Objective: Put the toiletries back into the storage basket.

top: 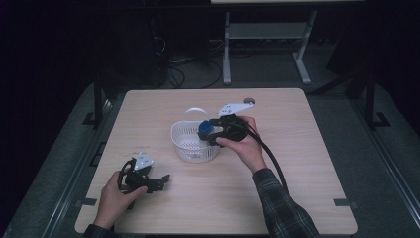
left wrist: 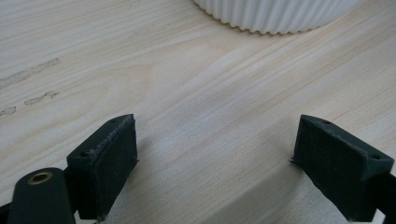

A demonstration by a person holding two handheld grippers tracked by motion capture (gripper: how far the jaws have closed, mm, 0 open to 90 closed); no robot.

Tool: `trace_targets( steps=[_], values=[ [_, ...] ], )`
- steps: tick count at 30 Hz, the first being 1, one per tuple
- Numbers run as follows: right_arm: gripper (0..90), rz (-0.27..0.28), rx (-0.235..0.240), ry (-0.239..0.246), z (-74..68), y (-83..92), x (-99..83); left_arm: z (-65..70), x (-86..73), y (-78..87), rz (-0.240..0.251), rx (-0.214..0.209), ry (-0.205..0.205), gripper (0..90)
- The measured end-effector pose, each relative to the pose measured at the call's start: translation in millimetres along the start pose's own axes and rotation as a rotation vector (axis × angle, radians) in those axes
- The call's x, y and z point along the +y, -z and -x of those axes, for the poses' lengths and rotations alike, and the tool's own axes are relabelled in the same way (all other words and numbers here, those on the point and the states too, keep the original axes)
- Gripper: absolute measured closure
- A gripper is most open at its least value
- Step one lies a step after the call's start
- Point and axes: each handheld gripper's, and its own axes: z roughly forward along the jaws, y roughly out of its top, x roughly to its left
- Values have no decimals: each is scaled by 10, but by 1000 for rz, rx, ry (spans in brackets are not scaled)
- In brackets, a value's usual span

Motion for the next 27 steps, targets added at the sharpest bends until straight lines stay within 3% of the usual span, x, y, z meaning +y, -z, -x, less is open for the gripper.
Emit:
trace_targets(
  steps=[14, 27],
  values=[
    [264, 6, -24, 6, 1, 320, 7, 0, 0, 0, 0, 0, 0, 127],
    [238, 16, -90, -22, 38, 722, -226, 1, 0, -2, 3, 0, 3, 127]
  ],
)
